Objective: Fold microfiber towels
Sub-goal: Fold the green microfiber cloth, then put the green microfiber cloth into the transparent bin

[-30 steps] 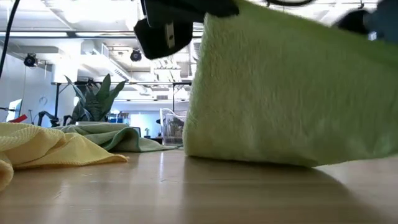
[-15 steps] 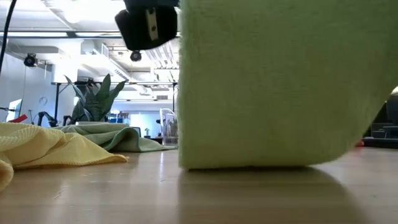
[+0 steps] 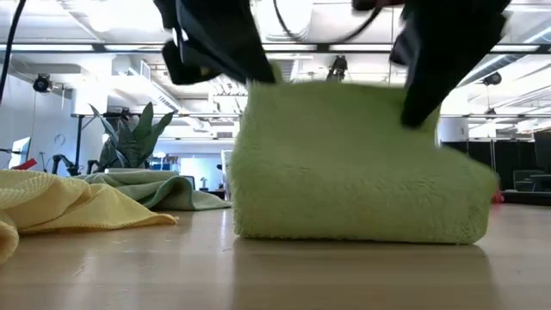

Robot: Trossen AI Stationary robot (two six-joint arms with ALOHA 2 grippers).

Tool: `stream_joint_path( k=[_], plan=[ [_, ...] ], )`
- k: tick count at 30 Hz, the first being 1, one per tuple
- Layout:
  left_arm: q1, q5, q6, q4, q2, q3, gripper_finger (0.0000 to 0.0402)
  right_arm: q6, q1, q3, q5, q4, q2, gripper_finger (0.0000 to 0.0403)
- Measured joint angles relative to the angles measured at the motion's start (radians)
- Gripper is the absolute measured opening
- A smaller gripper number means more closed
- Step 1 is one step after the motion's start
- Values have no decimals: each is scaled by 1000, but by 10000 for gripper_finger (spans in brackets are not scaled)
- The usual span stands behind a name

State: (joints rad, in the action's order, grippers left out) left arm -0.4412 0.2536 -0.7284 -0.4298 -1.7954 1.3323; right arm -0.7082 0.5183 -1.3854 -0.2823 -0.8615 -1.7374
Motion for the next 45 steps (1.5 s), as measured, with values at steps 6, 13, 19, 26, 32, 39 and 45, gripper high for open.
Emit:
stream_joint_path(
  k=[6,13,19,26,32,39,45],
  plan=[
    [64,9,1,-41,-5,-16,0,0,-69,54,-6,9,0,9],
    [121,4,2,-59,-6,-25,0,12,-122,81,-6,22,0,8],
    [146,-57,10,-60,-6,-25,0,13,-141,82,-7,28,0,9],
    [152,-38,95,-60,-6,-26,2,13,-142,82,-15,29,0,9],
    [167,-17,113,-59,-6,-26,45,-1,-154,82,-58,32,0,21],
    [193,-16,142,-59,-6,-26,117,-38,-182,82,-59,29,0,74],
    [212,-35,172,-104,9,-24,152,-53,-190,82,-57,9,20,119]
  ],
)
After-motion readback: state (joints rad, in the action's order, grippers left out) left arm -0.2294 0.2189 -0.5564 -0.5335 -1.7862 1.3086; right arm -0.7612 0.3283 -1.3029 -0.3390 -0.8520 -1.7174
